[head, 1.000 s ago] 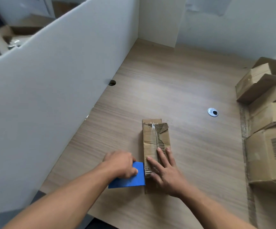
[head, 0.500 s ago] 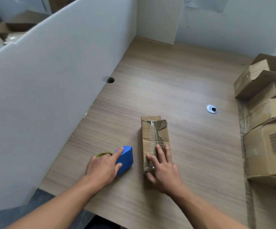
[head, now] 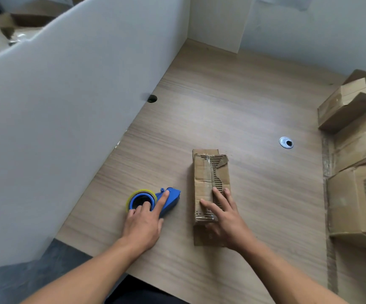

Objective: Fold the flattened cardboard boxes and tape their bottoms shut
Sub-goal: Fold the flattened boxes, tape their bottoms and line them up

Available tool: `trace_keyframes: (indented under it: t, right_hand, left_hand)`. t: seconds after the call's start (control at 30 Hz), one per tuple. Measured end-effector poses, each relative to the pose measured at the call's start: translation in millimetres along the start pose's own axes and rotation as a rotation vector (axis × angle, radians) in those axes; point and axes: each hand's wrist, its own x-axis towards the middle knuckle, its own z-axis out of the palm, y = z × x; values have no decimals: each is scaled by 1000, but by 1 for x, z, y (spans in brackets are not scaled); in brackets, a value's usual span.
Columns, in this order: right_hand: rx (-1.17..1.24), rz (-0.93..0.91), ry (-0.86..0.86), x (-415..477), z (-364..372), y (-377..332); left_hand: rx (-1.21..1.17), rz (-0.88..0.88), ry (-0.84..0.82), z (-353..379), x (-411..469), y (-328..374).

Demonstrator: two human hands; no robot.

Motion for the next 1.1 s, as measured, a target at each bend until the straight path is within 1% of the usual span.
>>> trace_keyframes:
  t: [0.03,0.07,0.1,0.13,0.17,0.2,0.27,0.33,0.4,0.47,0.53,0.63,0.7,0.83,0.97,1.0,1.1]
  right_hand:
    - [18,-24,-18,-1,-3,5]
    - [29,-39,-37,-3,-7,10]
    - [40,-47,-48,-5,-10,14]
    - [49,-59,-47,-8,-14,18]
    - [52,-75,-31,-10,-16,22]
    - [52,-90,-10,-13,-18,25]
    - [57,-106,5,-16,-21,35]
    - [50,-123,-36,-16,-25,45]
    - [22,-136,-73,-15,-32,55]
    - [-21,-157,-74,-11,-37,60]
    - [-79,-204,-20,-7,-36,61]
    - [-88,-244,61,-7,-24,61]
    - [-31,-212,57,-9,-19,61]
    - [164,-42,45,-11,-14,45]
    - [380,116,182,-20,5,17]
    - [448,172,215,-22,9,11]
    - [661,447,275,-24,13,-4]
  left_hand:
    - [-14,-24,0,-2,0,3]
    - [-29,-26,53,-6,0,6]
    - [-52,13,129,-11,1,9]
    - [-83,99,214,-13,2,13]
    - [-126,227,260,-14,3,18]
    - [-177,366,268,-15,6,24]
    - [-241,558,203,-16,16,36]
    - [-191,643,109,-16,36,47]
    - [-98,689,19,-20,58,56]
    - [-47,694,-77,-20,71,61]
    - [-13,670,-142,-16,72,63]
    - [41,622,-138,-13,62,66]
    - [61,612,-113,-13,60,69]
    - [46,557,-45,-10,56,77]
    - [-31,528,-39,-8,51,80]
    - [-47,521,-43,-10,51,81]
    - [-100,499,-85,-11,53,81]
